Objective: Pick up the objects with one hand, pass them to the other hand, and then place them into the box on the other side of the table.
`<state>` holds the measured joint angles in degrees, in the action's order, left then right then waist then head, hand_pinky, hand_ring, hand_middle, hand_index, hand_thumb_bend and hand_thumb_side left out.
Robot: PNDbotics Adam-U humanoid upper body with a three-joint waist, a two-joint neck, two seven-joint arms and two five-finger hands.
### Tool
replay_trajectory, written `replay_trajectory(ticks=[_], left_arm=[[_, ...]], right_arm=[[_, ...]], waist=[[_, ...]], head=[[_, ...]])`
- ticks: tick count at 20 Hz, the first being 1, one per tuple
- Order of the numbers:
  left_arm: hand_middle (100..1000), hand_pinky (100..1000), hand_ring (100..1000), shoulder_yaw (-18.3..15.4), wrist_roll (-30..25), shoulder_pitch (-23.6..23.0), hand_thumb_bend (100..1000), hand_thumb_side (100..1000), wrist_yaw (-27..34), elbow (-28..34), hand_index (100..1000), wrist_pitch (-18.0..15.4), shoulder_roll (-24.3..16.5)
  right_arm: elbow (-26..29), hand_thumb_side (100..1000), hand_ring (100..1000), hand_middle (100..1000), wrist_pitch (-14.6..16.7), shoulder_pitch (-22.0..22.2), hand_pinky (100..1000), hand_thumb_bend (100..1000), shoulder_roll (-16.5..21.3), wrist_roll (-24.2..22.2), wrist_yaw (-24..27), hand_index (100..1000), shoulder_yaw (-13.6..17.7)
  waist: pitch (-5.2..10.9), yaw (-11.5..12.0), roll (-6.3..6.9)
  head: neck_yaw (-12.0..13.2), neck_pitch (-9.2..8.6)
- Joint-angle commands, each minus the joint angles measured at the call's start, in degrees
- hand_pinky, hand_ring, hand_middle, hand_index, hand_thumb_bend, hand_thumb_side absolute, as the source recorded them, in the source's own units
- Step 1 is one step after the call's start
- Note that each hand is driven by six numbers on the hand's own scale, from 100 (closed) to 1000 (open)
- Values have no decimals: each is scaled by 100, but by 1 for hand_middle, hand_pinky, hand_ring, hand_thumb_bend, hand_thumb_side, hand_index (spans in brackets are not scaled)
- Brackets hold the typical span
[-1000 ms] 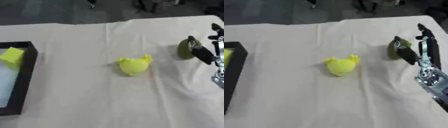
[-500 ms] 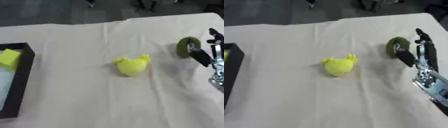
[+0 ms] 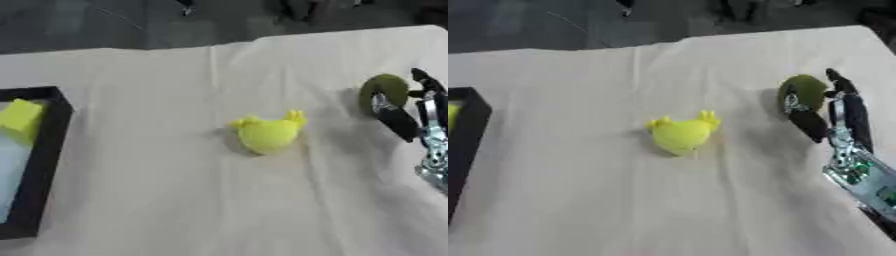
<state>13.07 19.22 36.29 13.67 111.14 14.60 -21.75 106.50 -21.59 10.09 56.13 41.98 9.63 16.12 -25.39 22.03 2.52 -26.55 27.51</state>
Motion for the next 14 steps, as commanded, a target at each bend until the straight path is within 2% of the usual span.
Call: replay_trajectory(ticks=[1, 10, 14], left_arm=[[763, 758, 899, -92, 9, 33, 189, 927, 10, 114, 775, -11, -183], [761, 761, 900, -123, 45, -20, 185, 936, 77, 129, 764, 4, -300], [757, 761, 898, -127, 61, -19, 185, 935, 93, 133, 758, 0, -311]], right_arm=[[122, 604, 831, 926, -1066, -24, 845, 326, 117, 998, -81, 976, 16], [19, 542, 831, 916, -1414, -140, 847, 364, 66, 998, -329, 970, 127], [9, 502, 822, 893, -1683, -196, 835, 383, 63, 998, -470, 964, 204]], waist=[[14, 13, 38], [-128, -37, 86], [-157, -43, 90]], head=[[7, -125], [7, -163], [-12, -185]])
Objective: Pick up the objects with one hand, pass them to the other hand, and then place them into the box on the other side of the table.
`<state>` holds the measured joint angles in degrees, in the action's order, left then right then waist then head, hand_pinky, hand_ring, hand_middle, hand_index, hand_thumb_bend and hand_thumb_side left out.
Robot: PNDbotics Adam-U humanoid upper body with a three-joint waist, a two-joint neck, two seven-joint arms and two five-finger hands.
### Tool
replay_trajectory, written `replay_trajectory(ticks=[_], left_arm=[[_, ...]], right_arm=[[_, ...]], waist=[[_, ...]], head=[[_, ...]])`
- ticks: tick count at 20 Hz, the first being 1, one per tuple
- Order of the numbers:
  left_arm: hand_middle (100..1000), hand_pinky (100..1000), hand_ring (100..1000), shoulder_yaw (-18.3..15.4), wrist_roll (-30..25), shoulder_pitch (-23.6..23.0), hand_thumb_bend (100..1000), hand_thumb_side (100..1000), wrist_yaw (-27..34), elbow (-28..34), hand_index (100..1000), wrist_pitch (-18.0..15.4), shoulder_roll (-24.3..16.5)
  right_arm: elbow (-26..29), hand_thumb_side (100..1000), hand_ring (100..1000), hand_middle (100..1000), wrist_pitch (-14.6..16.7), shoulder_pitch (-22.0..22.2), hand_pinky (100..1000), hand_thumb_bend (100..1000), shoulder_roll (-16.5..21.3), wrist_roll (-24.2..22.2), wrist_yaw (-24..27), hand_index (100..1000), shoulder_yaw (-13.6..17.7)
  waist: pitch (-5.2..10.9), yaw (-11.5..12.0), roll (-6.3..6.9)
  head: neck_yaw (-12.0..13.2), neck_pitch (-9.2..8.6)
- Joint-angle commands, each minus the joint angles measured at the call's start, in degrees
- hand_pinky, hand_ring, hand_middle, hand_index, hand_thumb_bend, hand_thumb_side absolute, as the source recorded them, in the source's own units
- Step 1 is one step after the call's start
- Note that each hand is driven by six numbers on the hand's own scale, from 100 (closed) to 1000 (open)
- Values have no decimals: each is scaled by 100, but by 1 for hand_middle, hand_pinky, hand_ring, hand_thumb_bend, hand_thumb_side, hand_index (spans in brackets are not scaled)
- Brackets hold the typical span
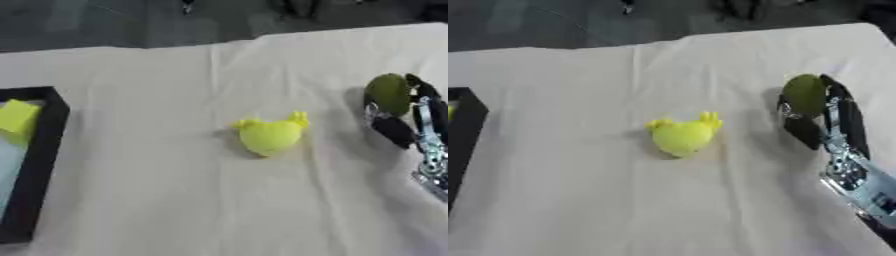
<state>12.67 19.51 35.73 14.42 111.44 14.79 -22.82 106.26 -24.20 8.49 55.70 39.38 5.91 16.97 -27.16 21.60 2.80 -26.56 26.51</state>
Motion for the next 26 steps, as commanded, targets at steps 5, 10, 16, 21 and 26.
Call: replay_trajectory(ticks=[5, 10, 16, 21, 26], left_arm=[[753, 762, 896, -93, 57, 11, 185, 935, 33, 100, 749, -31, -211], [750, 763, 894, -95, 72, 8, 185, 934, 49, 103, 738, -47, -210], [746, 764, 891, -102, 95, 12, 183, 932, 63, 110, 729, -62, -221], [742, 765, 889, -100, 112, 5, 183, 933, 72, 110, 721, -66, -231], [739, 766, 888, -103, 122, -10, 184, 933, 71, 108, 716, -74, -231]], right_arm=[[50, 451, 813, 852, -1960, -89, 819, 404, 110, 1259, -239, 950, 212], [172, 400, 805, 802, -2458, -70, 811, 437, 70, 1259, -364, 937, 176], [181, 351, 794, 740, -2766, -46, 797, 467, 26, 1259, -489, 933, 194], [190, 278, 733, 587, -2777, -102, 752, 368, 14, 1259, -514, 865, 275], [379, 149, 613, 491, -2769, -138, 683, 156, -9, 1259, -574, 784, 400]], waist=[[7, 19, 42], [-12, 35, 28], [-47, 42, 37], [-66, 6, 43], [-61, -3, 29]], head=[[-35, -125], [-71, -164], [-90, -180], [-71, -167], [-66, -197]])
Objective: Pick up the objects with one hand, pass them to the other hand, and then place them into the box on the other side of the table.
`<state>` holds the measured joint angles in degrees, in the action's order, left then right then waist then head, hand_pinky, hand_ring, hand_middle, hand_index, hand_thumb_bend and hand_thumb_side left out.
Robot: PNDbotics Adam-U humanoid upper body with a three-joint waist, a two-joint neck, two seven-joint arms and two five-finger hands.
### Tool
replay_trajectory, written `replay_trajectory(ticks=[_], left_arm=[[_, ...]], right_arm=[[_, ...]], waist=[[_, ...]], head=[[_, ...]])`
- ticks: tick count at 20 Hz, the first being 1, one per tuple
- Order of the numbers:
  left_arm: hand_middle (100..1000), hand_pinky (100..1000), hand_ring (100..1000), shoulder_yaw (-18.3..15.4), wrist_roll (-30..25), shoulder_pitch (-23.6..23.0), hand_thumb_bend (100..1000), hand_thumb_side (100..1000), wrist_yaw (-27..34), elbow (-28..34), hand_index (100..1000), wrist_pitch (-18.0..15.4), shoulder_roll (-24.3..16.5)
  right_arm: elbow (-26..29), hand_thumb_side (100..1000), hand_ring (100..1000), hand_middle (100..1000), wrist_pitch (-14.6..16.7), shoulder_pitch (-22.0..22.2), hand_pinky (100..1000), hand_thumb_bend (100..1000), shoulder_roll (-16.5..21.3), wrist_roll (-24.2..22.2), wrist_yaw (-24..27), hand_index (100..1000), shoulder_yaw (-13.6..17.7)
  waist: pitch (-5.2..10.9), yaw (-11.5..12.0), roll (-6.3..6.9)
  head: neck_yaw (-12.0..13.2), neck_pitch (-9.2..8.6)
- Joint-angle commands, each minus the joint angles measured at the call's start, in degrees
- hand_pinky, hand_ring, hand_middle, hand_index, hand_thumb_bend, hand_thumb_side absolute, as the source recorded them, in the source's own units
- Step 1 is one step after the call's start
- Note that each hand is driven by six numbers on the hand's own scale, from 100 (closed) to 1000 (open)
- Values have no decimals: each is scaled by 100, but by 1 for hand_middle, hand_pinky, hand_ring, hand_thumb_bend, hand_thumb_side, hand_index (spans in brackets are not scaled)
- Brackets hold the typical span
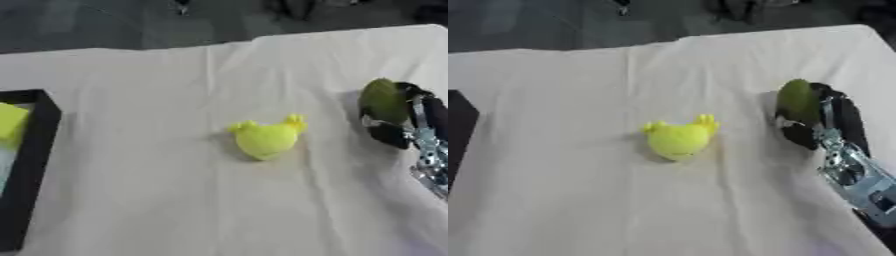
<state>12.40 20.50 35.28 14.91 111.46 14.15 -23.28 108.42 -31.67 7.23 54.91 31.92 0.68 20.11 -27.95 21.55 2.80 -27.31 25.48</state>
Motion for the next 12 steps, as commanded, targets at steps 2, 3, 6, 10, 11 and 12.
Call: replay_trajectory(ticks=[2, 3, 6, 10, 11, 12], left_arm=[[738, 767, 888, -77, 27, 27, 184, 932, 22, 104, 714, -12, -184], [738, 767, 888, -78, 28, 26, 184, 932, 23, 104, 713, -13, -181], [736, 768, 887, -78, 34, 21, 186, 932, 27, 103, 711, -16, -177], [733, 769, 885, -82, 52, 14, 188, 932, 36, 107, 707, -28, -175], [733, 769, 885, -83, 58, 5, 188, 933, 37, 105, 706, -30, -175], [733, 769, 888, -81, 61, -3, 189, 934, 39, 101, 706, -30, -175]], right_arm=[[273, 100, 576, 466, -1993, -10, 652, 107, 60, 2004, -105, 755, 101], [322, 100, 561, 458, -1975, -9, 643, 100, 56, 2004, -138, 743, 102], [466, 100, 514, 431, -1925, 8, 616, 100, 37, 2004, -275, 692, 73], [606, 100, 476, 426, -1757, 12, 584, 100, -4, 2004, -358, 584, -1], [612, 100, 474, 427, -1648, -4, 578, 100, -8, 2004, -288, 584, -11], [615, 100, 469, 426, -1515, -14, 571, 100, -4, 2004, -233, 582, -19]], waist=[[22, 4, 23], [24, 5, 20], [26, -3, 14], [28, -22, -4], [29, -37, -9], [33, -53, -14]], head=[[1, -114], [-5, -124], [-14, -128], [-2, -101], [7, -94], [15, -87]])
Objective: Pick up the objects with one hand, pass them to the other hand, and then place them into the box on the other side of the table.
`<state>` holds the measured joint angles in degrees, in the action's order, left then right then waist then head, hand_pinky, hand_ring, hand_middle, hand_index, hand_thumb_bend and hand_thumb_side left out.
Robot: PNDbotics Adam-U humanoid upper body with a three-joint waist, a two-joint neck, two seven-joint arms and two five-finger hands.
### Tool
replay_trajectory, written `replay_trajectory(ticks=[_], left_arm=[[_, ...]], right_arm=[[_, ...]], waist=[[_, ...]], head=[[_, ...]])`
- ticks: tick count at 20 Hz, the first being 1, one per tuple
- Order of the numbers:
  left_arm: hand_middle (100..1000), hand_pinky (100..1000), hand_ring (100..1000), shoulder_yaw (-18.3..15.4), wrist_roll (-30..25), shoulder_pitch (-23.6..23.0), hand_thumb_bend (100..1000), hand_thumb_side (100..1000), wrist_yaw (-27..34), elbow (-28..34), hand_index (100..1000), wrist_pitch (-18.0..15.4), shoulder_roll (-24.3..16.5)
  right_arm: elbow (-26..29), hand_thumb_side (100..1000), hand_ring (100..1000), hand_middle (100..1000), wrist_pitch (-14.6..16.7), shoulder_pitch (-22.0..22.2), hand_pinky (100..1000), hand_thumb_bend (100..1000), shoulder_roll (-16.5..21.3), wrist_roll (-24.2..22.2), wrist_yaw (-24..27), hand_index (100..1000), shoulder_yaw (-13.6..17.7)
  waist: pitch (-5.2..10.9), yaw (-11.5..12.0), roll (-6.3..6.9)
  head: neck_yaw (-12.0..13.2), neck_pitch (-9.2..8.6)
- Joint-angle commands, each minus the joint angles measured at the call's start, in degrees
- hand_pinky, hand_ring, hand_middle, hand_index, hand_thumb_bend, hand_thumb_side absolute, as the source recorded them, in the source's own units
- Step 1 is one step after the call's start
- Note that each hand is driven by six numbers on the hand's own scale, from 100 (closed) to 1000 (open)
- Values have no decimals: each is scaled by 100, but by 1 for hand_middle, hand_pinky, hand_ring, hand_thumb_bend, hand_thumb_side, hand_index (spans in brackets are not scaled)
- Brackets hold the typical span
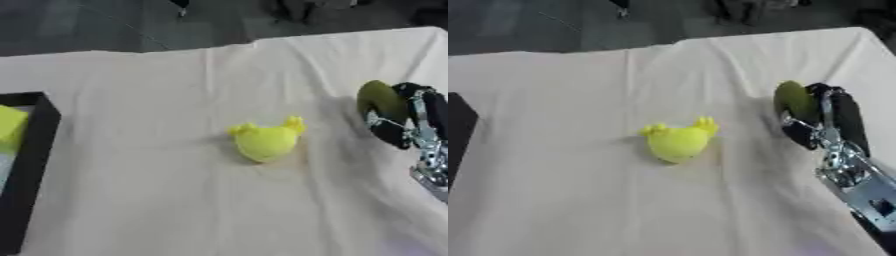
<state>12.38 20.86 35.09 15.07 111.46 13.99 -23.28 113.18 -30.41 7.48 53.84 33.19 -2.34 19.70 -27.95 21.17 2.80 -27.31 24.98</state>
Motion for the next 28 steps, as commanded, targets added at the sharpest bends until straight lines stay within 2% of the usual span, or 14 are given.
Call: replay_trajectory(ticks=[1, 5, 12, 19, 23, 26, 28], left_arm=[[733, 769, 888, -75, 24, 10, 188, 934, 22, 98, 705, -14, -174], [732, 771, 890, -68, 27, -28, 192, 935, 26, 82, 703, -15, -141], [732, 773, 891, -39, -2, -42, 194, 930, 15, 70, 701, -26, -109], [731, 773, 891, 30, -86, 120, 191, 916, -16, 69, 700, -12, -92], [733, 773, 891, 119, -182, 234, 178, 901, -70, 25, 715, 29, -27], [737, 773, 892, 209, -318, 362, 125, 858, -173, -18, 745, 97, -30], [739, 773, 893, 281, -430, 472, 100, 838, -250, -44, 757, 148, -11]], right_arm=[[140, 100, 471, 428, -1493, -42, 569, 100, 108, 1878, 108, 583, 12], [141, 100, 463, 427, -653, 1, 539, 100, 135, 1878, 260, 574, -171], [141, 100, 450, 395, 117, 119, 530, 100, 163, 1878, 27, 547, -272], [141, 100, 448, 367, 1053, 347, 540, 100, 203, 1878, -508, 525, -835], [141, 100, 455, 369, 1418, 511, 555, 100, 251, 1878, -849, 526, -1277], [141, 100, 456, 370, 1786, 555, 558, 100, 309, 1878, -1055, 527, -1605], [141, 100, 454, 370, 2040, 514, 555, 100, 366, 1878, -1097, 527, -1706]], waist=[[37, -32, -17], [77, -129, -25], [196, -242, -19], [320, -454, 25], [432, -570, 22], [526, -669, 9], [585, -706, -16]], head=[[24, -30], [7, -18], [39, 57], [237, 220], [330, 396], [424, 512], [450, 565]])
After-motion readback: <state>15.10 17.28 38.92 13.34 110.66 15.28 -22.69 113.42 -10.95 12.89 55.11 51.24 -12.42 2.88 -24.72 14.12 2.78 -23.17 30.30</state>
